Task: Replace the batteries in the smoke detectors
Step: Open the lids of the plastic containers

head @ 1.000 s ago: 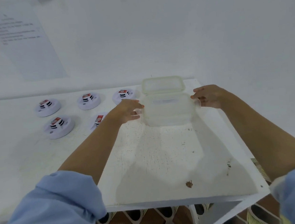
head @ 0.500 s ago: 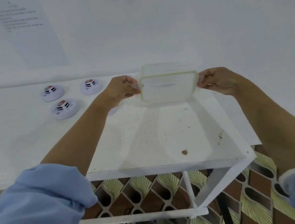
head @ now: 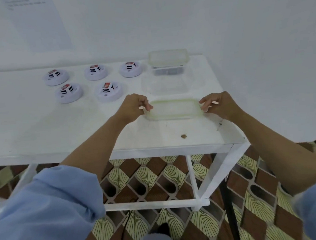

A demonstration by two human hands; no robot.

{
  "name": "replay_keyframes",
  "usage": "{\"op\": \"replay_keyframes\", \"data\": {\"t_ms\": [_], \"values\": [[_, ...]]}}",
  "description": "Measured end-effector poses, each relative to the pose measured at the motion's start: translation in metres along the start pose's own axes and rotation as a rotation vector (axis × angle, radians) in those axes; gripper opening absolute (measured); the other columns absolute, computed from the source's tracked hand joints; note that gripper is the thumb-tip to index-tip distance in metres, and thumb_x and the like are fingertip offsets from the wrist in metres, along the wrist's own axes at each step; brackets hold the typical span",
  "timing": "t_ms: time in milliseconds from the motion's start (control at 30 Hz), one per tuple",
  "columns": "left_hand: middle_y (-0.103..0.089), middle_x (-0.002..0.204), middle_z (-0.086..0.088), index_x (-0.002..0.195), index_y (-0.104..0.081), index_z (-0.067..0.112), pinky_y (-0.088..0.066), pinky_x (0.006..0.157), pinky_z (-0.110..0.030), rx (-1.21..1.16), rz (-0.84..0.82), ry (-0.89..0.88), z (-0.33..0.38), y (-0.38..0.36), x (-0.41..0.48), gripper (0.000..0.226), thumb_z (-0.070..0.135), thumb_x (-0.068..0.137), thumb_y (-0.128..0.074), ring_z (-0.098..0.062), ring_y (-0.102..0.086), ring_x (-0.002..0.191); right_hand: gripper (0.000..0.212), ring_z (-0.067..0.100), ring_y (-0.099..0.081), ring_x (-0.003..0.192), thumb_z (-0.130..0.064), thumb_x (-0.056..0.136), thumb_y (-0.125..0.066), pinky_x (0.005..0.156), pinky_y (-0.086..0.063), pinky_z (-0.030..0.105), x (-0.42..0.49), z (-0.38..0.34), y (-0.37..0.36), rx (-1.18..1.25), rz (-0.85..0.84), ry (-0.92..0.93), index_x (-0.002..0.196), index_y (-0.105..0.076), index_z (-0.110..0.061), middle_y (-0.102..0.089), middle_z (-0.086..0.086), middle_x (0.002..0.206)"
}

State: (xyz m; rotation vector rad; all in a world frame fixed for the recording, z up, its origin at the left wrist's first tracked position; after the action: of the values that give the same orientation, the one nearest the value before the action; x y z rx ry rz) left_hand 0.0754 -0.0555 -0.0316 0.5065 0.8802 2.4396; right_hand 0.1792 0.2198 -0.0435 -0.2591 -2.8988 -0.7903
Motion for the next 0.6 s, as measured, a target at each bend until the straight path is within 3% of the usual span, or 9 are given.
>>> {"op": "replay_keyframes", "data": {"t_ms": [100,200,267,333,467,600], "values": [[-0.070,0.094,-0.019,0.076,-0.064,-0.004,-0.043,0.073,0.000,0.089,-0.026,-0.024,-0.001,-0.005,-0.001,0.028,-0.026,0.070,-0.047,-0.020,-0.065,0.096,0.038,-0.010,-0.057,0.085,0.027,0.070,-0.049,0.082,-0.041,0.007,0.001,-0.002,0.000,-0.184,-0.081,0.015,0.087,-0.071,0.001,-0.062,0.006,0.098],[-0.070,0.099,-0.012,0.082,-0.067,-0.001,-0.040,0.080,-0.003,0.106,0.013,-0.027,-0.001,0.000,0.002,0.042,-0.024,0.066,-0.036,-0.014,-0.062,0.097,0.052,0.012,-0.054,0.102,0.028,0.066,-0.036,0.090,-0.039,0.019,0.008,-0.010,0.005,-0.281,-0.101,0.062,0.090,-0.071,-0.002,-0.061,0.004,0.106],[-0.069,0.098,-0.007,0.086,-0.069,0.001,-0.039,0.083,-0.006,0.089,0.094,-0.021,0.000,0.008,0.010,0.042,-0.021,0.069,-0.038,-0.012,-0.061,0.097,0.054,0.011,-0.056,0.096,0.027,0.066,-0.036,0.082,-0.043,0.017,0.021,-0.021,0.014,-0.209,0.025,0.065,0.093,-0.070,-0.005,-0.062,0.002,0.104],[-0.065,0.095,-0.002,0.090,-0.068,0.001,-0.037,0.075,0.002,0.063,0.193,0.007,-0.001,0.019,0.026,0.035,-0.017,0.075,-0.043,-0.007,-0.059,0.087,0.048,0.003,-0.057,0.080,0.022,0.071,-0.041,0.070,-0.044,0.009,0.042,-0.029,0.024,-0.077,0.155,-0.029,0.100,-0.068,-0.005,-0.063,0.002,0.097],[-0.062,0.091,-0.004,0.103,-0.065,0.001,-0.041,0.060,-0.002,-0.041,0.319,0.117,-0.009,0.038,0.078,0.025,-0.008,0.083,-0.052,-0.009,-0.055,0.077,0.033,0.012,-0.052,0.067,0.005,0.085,-0.050,0.069,-0.045,0.021,0.095,-0.034,0.029,0.165,0.169,-0.222,0.113,-0.061,-0.007,-0.058,0.002,0.077],[-0.059,0.069,0.002,0.096,-0.056,0.008,-0.040,0.050,-0.017,-0.506,0.282,0.323,-0.024,0.042,0.135,0.016,-0.004,0.086,-0.055,-0.002,-0.054,0.046,0.035,0.016,-0.051,0.064,-0.007,0.088,-0.058,0.071,-0.047,0.023,0.146,-0.023,0.026,0.322,0.160,-0.306,0.123,-0.053,-0.010,-0.055,0.002,0.081]]}}
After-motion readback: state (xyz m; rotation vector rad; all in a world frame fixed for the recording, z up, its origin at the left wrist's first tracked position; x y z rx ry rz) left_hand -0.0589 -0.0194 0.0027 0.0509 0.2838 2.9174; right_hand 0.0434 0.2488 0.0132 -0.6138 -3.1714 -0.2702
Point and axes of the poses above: each hand's wrist, its own x-axis towards the middle knuckle, its own y-axis out of the back of the hand, z = x × y, the point moved 3 cm from there along x, towards the middle knuckle
